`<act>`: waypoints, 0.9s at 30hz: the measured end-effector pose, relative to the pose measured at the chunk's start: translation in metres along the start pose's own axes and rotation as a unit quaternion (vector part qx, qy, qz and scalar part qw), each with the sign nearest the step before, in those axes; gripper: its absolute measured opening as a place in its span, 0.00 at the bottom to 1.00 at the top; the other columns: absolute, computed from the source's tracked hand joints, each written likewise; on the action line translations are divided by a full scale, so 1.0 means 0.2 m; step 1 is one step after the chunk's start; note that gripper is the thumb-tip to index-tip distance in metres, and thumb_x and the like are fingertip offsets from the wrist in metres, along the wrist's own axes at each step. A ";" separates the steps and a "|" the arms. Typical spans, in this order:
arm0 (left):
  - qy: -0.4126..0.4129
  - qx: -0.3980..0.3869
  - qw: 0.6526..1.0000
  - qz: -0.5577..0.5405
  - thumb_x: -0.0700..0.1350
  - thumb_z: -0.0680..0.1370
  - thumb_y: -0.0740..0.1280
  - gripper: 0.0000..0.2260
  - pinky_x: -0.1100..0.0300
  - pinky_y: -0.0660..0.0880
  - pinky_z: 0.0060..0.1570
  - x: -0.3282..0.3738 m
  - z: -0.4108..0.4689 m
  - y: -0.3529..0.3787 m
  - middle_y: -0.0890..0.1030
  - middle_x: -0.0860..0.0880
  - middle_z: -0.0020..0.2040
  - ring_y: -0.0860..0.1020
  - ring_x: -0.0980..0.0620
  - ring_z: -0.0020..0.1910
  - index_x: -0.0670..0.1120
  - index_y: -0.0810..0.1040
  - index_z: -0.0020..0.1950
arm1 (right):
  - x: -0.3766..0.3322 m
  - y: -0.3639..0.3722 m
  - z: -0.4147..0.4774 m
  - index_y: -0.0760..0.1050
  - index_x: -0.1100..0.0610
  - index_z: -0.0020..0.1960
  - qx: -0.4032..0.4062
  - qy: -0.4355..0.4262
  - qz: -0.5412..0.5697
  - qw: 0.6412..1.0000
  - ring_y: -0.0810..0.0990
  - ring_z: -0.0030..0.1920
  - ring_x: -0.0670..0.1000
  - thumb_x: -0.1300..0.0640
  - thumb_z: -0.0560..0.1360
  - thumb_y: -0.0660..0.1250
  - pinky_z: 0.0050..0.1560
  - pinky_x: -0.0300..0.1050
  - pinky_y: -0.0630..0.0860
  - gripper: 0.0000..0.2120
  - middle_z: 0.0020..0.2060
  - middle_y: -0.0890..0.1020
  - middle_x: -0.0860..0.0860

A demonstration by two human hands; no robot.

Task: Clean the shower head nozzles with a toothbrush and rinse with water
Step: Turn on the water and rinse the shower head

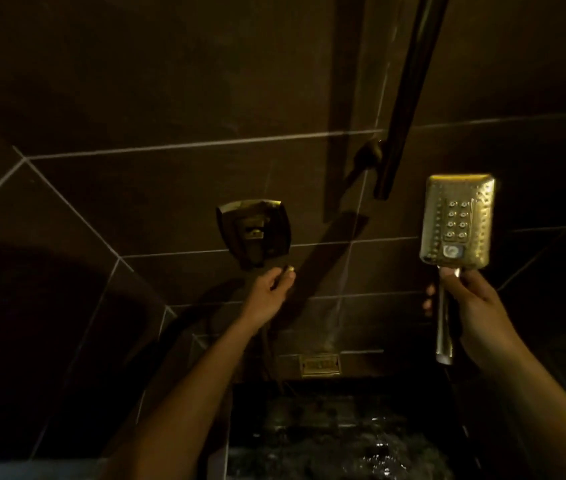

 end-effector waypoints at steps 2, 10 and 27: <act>-0.016 -0.004 0.999 0.038 0.48 0.82 0.63 0.10 0.57 0.69 0.39 -0.11 0.06 -0.09 0.74 0.48 0.36 0.73 0.53 0.36 0.43 0.80 0.51 | 0.13 0.04 0.02 0.77 0.51 0.51 0.019 0.026 0.008 0.999 0.79 0.29 0.47 0.54 0.83 0.62 0.31 0.41 0.77 0.06 0.36 0.79 0.52; -0.020 -0.031 0.986 0.164 0.54 0.80 0.64 0.10 0.56 0.70 0.40 -0.33 0.45 -0.29 0.76 0.48 0.39 0.75 0.50 0.39 0.50 0.81 0.45 | 0.45 0.16 0.02 0.77 0.55 0.54 0.053 0.084 -0.012 0.995 0.77 0.35 0.54 0.54 0.83 0.60 0.39 0.50 0.73 0.09 0.39 0.78 0.56; -0.011 -0.079 0.978 0.192 0.55 0.81 0.63 0.17 0.56 0.72 0.45 -0.28 0.48 -0.31 0.78 0.44 0.47 0.76 0.49 0.44 0.41 0.82 0.52 | 0.69 0.20 0.00 0.80 0.49 0.55 0.099 0.135 -0.005 0.986 0.81 0.35 0.52 0.38 0.69 0.71 0.39 0.50 0.77 0.20 0.36 0.84 0.52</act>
Point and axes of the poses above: each hand's wrist, its own z-axis towards the middle knuckle, its own y-axis out of the palm, x = y × z, the point moved 1 cm from there along z, towards the middle knuckle
